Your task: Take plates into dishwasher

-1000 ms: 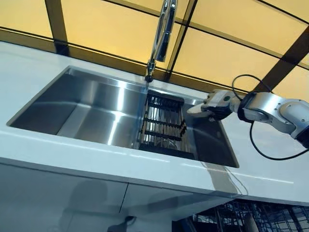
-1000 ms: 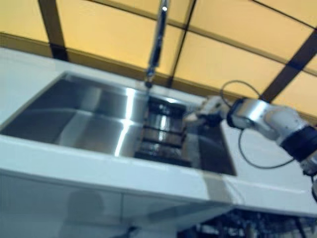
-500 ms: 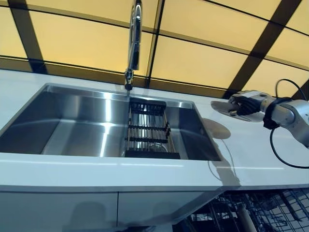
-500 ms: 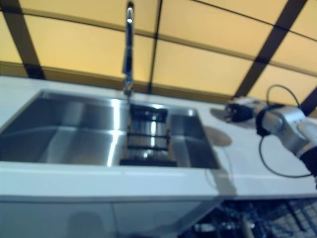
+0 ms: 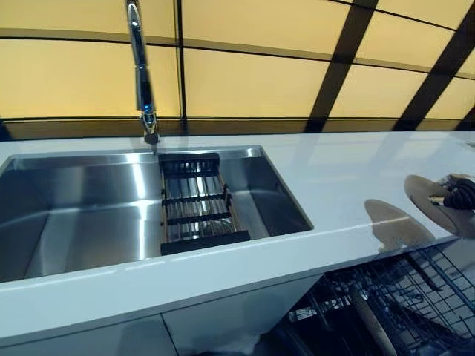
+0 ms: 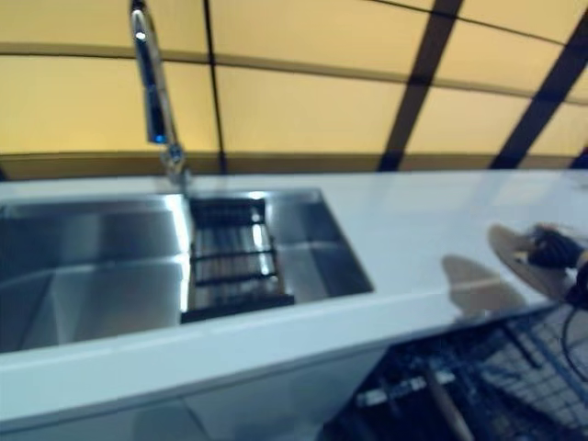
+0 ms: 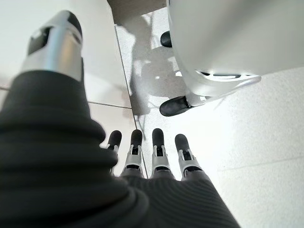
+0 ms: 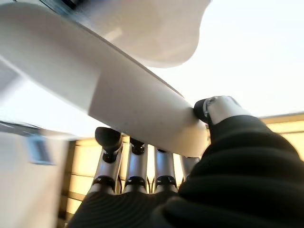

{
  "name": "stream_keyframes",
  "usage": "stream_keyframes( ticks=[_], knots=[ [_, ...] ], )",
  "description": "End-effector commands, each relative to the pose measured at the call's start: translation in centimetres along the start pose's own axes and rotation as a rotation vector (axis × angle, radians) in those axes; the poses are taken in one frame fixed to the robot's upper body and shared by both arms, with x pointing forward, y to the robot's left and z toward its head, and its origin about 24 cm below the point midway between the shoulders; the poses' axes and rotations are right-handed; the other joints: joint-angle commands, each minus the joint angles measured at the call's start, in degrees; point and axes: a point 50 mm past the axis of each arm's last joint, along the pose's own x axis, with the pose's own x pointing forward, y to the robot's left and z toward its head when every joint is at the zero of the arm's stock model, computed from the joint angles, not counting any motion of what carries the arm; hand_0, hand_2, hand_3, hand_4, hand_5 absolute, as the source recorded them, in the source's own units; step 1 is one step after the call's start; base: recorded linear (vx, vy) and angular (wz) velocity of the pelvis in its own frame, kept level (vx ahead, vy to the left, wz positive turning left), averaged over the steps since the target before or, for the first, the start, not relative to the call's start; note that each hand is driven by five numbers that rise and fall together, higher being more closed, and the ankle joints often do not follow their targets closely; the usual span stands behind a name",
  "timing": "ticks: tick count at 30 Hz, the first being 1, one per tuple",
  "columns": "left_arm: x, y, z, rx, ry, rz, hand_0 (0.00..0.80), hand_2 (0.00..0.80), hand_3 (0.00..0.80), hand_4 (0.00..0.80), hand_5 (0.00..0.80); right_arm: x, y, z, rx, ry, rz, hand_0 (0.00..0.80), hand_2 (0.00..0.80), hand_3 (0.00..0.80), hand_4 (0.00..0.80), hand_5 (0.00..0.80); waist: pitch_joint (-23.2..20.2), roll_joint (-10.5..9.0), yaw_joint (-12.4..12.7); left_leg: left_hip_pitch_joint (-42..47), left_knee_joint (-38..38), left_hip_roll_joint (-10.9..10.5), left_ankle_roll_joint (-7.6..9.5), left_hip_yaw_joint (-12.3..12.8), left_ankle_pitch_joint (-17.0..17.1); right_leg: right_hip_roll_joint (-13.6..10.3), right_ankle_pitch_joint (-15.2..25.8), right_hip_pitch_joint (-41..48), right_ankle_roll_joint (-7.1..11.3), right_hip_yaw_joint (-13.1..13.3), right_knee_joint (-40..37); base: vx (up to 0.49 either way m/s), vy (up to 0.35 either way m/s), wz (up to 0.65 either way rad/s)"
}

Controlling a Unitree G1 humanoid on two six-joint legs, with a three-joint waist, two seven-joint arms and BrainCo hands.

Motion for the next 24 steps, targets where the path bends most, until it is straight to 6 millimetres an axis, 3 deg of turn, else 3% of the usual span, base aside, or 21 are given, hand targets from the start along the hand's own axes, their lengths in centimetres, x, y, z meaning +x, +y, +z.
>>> stream_keyframes(
  ticks=[1,4,8,20,24],
  knots=[
    [0.0,0.5,0.5,0.057,-0.002,0.016,0.0,0.0,0.0,0.0,0.0,-1.1,-4.0,-0.9,0.039,0.03,-0.186,0.8,0.8,0.8,0.8,0.8,-0.8,-2.3,1.2,4.0,0.2,0.0,1.14,-0.6,-6.3,-1.6,6.4,-4.2,6.53,1.0,0.8,-0.011,-0.021,-0.08],
    [0.0,0.7,1.0,0.066,-0.01,0.016,0.0,0.0,0.0,0.0,0.0,-2.1,-3.0,-2.7,0.09,0.077,-0.176,0.8,0.8,0.8,0.8,0.8,-0.6,-2.08,0.1,3.9,0.2,0.2,1.09,-0.1,-6.2,-1.2,6.6,-4.8,6.58,2.0,1.0,-0.02,-0.022,-0.12],
    [0.0,0.8,1.5,0.071,-0.011,0.013,0.0,0.0,0.0,0.0,0.0,-2.9,-0.9,-3.6,0.176,0.079,-0.138,0.8,0.8,0.8,0.8,0.8,-0.5,-1.78,-1.3,3.9,0.2,0.5,1.07,0.6,-6.2,-0.8,6.8,-5.4,6.61,3.0,1.1,-0.023,-0.02,-0.17],
    [0.2,0.0,1.2,0.054,0.004,0.012,0.0,0.0,0.0,0.0,0.0,-3.3,6.0,-2.2,0.447,0.029,0.079,0.8,0.8,0.8,0.8,0.8,-0.1,-0.86,-4.0,4.1,0.2,1.0,0.96,2.7,-6.1,0.0,7.1,-6.0,6.41,4.7,1.0,-0.008,-0.017,-0.09],
    [0.2,0.0,1.1,0.045,0.009,0.02,0.0,0.0,0.0,0.0,0.0,-3.4,7.4,-1.3,0.471,0.006,0.127,0.8,0.8,0.8,0.8,0.8,-0.2,-0.38,-4.5,4.2,0.2,1.1,0.82,3.4,-6.1,-0.1,7.0,-6.2,6.44,4.7,0.9,0.002,0.0,-0.05]
  ],
)
